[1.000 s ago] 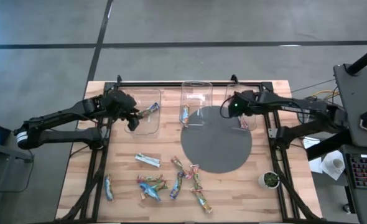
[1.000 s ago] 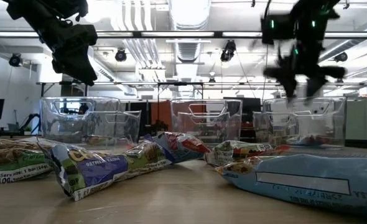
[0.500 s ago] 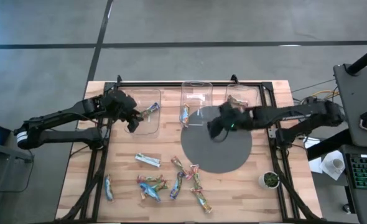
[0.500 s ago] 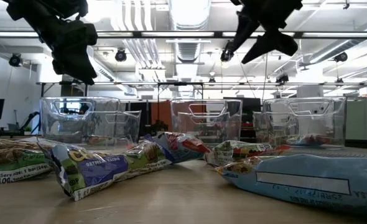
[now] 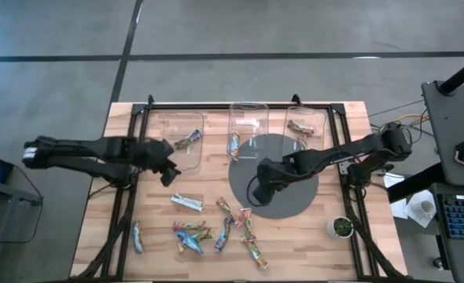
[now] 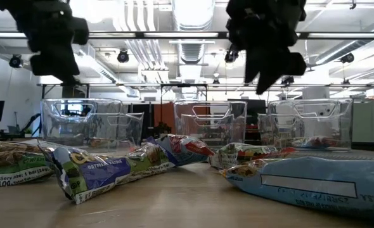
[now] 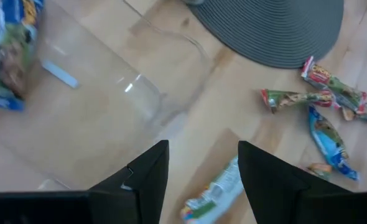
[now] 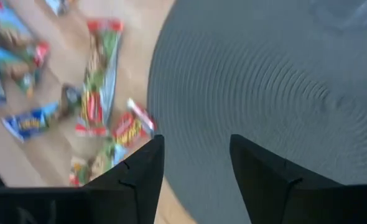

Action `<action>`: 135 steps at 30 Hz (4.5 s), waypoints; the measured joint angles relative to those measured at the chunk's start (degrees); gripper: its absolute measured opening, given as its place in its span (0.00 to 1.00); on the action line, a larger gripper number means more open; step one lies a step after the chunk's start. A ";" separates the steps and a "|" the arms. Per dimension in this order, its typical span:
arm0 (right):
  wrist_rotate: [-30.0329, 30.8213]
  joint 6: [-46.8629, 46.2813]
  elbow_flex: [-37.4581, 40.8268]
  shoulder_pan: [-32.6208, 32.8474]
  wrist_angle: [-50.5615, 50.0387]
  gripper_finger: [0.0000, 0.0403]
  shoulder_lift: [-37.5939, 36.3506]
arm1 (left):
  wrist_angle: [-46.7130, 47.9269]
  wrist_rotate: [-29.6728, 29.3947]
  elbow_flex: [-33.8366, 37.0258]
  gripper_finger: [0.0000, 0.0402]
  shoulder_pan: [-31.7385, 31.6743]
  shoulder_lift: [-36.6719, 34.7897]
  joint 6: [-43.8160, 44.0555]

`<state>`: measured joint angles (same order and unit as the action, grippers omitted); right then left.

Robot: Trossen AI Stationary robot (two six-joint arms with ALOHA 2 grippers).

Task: Pick and place Granola Bars by type
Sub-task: Put the red granola bar into the right transparent bin

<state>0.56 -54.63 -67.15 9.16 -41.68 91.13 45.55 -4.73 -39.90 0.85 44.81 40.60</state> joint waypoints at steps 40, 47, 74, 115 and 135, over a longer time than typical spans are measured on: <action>-6.42 -28.81 -22.34 13.38 -2.50 0.50 30.34 | -2.87 -17.36 6.85 0.43 21.94 9.74 16.92; -5.37 -29.26 -26.45 14.13 -6.98 0.50 34.85 | -4.95 -16.58 9.67 0.43 21.92 9.60 15.37; 26.58 -40.70 -32.47 9.52 -28.82 0.12 18.11 | -8.19 -18.25 10.23 0.43 13.84 3.27 9.92; 18.09 -0.79 5.60 -28.35 -17.25 0.50 -12.01 | -11.69 -19.91 10.23 0.43 9.83 1.08 21.05; 8.47 10.31 -7.76 -6.37 11.97 0.54 5.91 | -18.96 -17.53 10.25 0.43 7.25 1.08 17.07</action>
<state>9.03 -44.32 -74.90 2.79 -29.71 97.05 26.59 -22.26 -29.65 8.10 45.89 57.67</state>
